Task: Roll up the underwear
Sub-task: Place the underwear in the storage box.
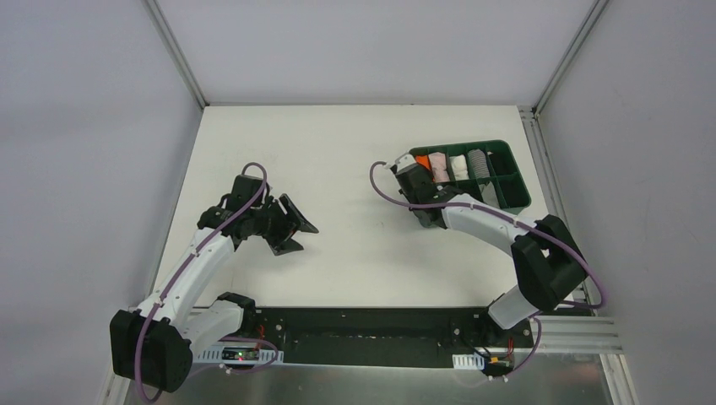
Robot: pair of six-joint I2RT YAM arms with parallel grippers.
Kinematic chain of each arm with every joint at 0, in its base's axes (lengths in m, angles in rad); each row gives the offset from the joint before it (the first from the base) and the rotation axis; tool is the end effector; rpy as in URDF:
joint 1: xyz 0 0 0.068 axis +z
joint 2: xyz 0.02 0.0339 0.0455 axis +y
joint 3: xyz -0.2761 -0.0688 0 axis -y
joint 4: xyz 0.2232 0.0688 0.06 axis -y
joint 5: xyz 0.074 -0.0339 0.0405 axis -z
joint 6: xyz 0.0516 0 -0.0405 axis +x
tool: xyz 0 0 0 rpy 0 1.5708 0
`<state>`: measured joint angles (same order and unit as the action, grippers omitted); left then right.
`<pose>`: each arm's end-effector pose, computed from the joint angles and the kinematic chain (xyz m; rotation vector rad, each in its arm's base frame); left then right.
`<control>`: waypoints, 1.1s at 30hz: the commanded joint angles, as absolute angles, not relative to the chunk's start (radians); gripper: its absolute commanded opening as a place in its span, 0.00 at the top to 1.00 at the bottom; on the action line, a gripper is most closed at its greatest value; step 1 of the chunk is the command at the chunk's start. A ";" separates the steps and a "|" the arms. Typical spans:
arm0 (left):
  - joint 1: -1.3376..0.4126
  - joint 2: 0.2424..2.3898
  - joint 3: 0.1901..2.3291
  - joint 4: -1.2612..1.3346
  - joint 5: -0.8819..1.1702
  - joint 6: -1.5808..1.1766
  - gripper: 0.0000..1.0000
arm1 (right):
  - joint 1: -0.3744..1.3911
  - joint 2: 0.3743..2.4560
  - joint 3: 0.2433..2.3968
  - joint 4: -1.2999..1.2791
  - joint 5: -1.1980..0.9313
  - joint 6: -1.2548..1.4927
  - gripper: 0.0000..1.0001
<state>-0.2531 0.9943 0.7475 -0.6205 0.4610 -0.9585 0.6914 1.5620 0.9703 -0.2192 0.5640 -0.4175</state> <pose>0.1669 -0.0669 0.2570 -0.6934 2.5371 -1.0531 0.2620 0.1811 0.2296 -0.9714 2.0673 -0.5275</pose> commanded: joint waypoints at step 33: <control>-0.227 0.986 0.733 -0.627 0.485 -0.933 0.39 | 0.504 1.670 1.200 -0.482 0.209 -0.224 0.61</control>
<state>-0.2401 0.9924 0.7273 -0.6197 0.4648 -0.9524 0.5041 1.7370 1.1690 -0.4267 0.2550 -0.2653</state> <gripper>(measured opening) 0.607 0.280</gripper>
